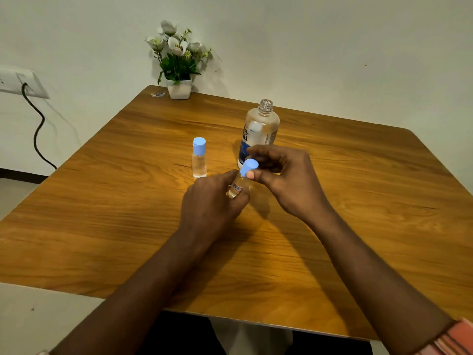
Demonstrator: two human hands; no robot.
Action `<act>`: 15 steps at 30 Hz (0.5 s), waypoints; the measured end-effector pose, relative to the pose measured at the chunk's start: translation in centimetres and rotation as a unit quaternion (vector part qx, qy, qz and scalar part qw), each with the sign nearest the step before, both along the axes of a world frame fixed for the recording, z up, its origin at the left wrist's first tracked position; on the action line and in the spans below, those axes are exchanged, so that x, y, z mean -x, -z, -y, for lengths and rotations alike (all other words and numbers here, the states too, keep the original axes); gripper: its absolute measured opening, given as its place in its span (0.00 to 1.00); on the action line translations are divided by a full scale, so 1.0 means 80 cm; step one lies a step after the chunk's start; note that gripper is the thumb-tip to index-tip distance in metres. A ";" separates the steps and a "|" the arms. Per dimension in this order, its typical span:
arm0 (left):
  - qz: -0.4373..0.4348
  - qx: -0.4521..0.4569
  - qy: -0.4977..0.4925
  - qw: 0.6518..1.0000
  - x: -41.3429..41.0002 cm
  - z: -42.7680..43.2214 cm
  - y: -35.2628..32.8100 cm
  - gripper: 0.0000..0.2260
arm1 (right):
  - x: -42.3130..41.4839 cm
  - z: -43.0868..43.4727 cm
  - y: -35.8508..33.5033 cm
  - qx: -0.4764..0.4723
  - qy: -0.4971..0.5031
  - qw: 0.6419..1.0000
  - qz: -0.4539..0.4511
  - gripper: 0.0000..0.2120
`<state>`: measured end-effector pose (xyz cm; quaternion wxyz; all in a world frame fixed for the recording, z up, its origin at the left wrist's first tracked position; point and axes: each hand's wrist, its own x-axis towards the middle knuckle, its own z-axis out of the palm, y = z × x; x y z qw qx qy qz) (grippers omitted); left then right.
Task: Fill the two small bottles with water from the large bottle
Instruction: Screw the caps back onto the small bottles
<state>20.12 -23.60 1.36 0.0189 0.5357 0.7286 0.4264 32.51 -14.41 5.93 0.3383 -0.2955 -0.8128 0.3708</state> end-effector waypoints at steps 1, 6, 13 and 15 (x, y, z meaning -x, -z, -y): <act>0.010 0.006 -0.009 1.000 0.003 0.001 0.000 0.09 | 0.007 0.001 0.003 0.012 -0.001 1.000 -0.012 0.20; 0.028 0.011 -0.051 0.998 0.023 0.007 0.003 0.09 | 0.041 0.012 0.015 0.030 -0.018 0.998 -0.044 0.21; 0.037 0.002 -0.081 0.996 0.026 0.008 0.006 0.09 | 0.053 0.017 0.025 0.022 0.005 0.997 -0.068 0.22; 0.036 0.000 -0.084 0.996 0.025 0.010 0.007 0.11 | 0.041 0.015 0.032 0.009 0.033 0.996 -0.079 0.18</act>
